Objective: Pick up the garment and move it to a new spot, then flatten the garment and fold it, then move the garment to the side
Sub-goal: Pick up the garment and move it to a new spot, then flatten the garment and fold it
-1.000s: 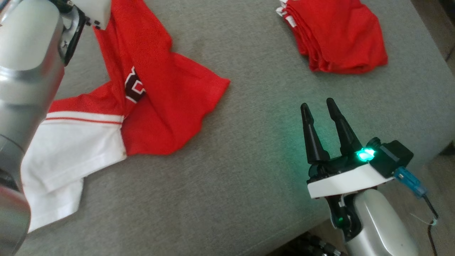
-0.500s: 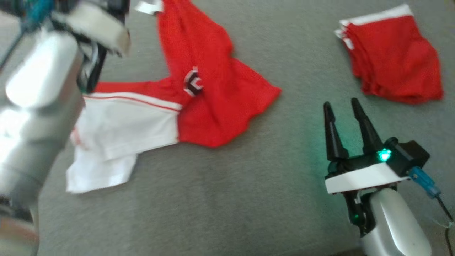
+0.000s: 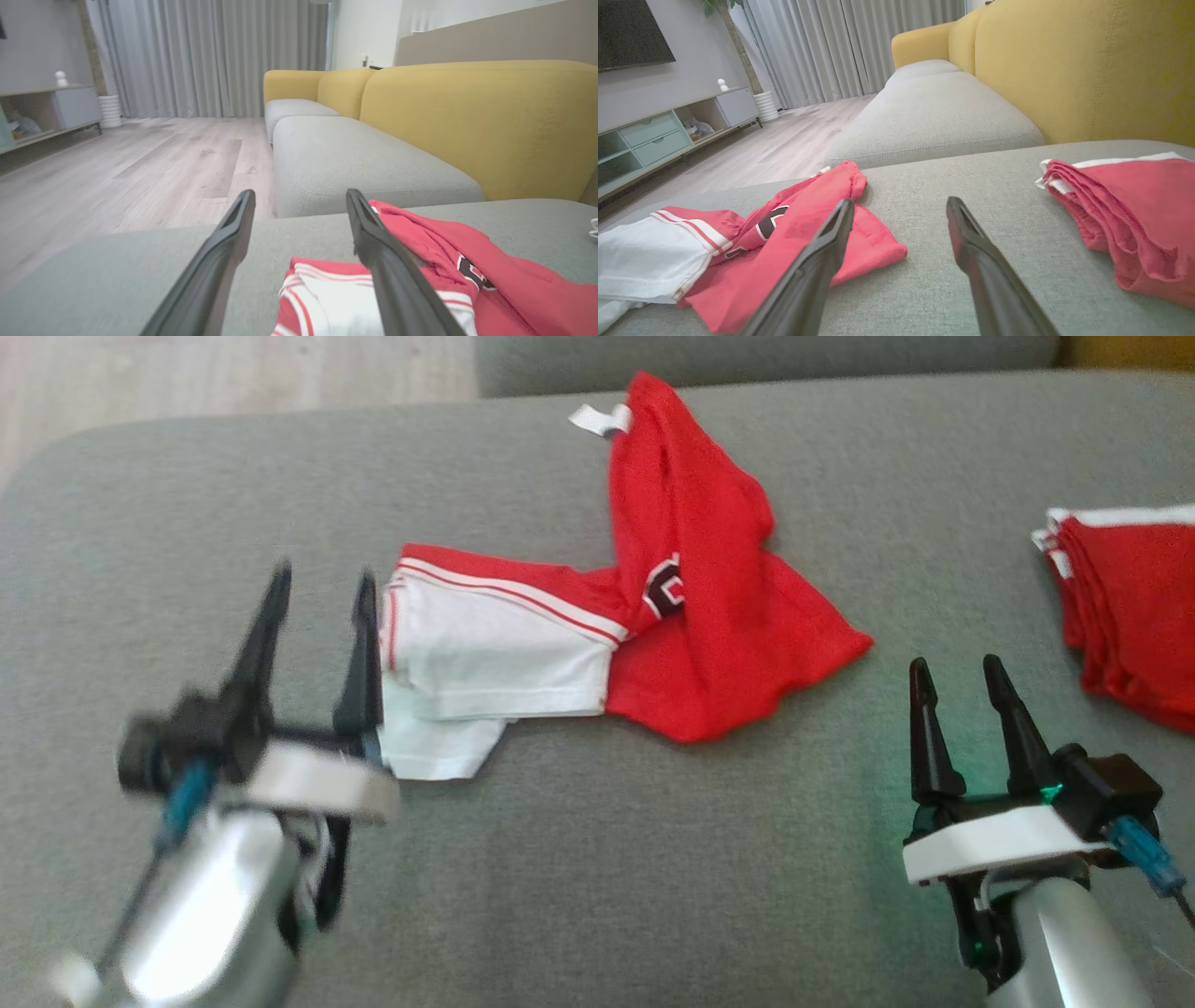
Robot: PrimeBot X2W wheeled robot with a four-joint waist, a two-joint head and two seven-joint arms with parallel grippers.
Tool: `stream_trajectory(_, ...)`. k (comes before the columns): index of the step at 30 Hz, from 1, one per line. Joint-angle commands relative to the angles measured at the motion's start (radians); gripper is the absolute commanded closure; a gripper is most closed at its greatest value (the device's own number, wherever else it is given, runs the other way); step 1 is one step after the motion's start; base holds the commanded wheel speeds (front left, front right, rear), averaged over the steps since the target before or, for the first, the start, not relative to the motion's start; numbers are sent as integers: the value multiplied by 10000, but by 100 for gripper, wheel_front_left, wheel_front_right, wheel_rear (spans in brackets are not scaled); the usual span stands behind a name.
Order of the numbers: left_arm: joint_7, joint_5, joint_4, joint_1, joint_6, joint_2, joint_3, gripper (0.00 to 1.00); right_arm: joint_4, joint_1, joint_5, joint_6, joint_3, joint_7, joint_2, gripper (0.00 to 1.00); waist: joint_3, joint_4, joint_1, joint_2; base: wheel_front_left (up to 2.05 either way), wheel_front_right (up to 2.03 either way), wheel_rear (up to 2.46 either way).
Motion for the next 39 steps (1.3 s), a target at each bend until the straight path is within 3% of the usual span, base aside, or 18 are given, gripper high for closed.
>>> stream_trajectory(1,-48,112,-447,-167,97,131,579,0,-267,-49,-71,-7,179,-109,-39,0,-243,248,2,-1,0,0,0)
stream_trajectory(5,-48,529,-1290,1791,304,-710,1596,0,-149,153,-161,-7,53,-109,-39,0,-431,463,2,-1,0,0,0)
stream_trajectory(13,-49,1459,-1366,2477,-425,-1627,2271,0,137,16,-417,-7,-54,-109,-39,0,-312,766,2,-1,0,0,0)
stream_trajectory(26,-49,2328,-742,2309,-1305,-2423,2796,0,3734,-2360,110,-7,-578,920,-39,0,141,1235,2,-1,0,0,0)
stream_trajectory(31,-49,2572,-546,2257,-1529,-2620,2987,0,5292,-3080,-411,-7,-708,1132,-39,0,136,1399,2,-1,0,0,0)
stream_trajectory(32,-49,2612,-522,2255,-1559,-2649,3030,0,5506,-3179,-541,-7,-742,1087,-39,20,127,1410,2,-1,0,0,0)
stream_trajectory(33,-49,2650,-499,2258,-1588,-2677,3077,0,5694,-3269,-598,-7,-778,1000,-39,56,115,1412,2,-1,0,0,0)
stream_trajectory(34,-49,2685,-478,2268,-1615,-2701,3127,0,5853,-3349,-633,-7,-831,862,-39,100,101,1401,2,-1,0,0,0)
stream_trajectory(39,-49,2857,-358,2393,-1689,-2773,3403,0,6307,-3559,-903,-7,-1243,204,-39,100,-47,1139,2,-1,0,0,0)
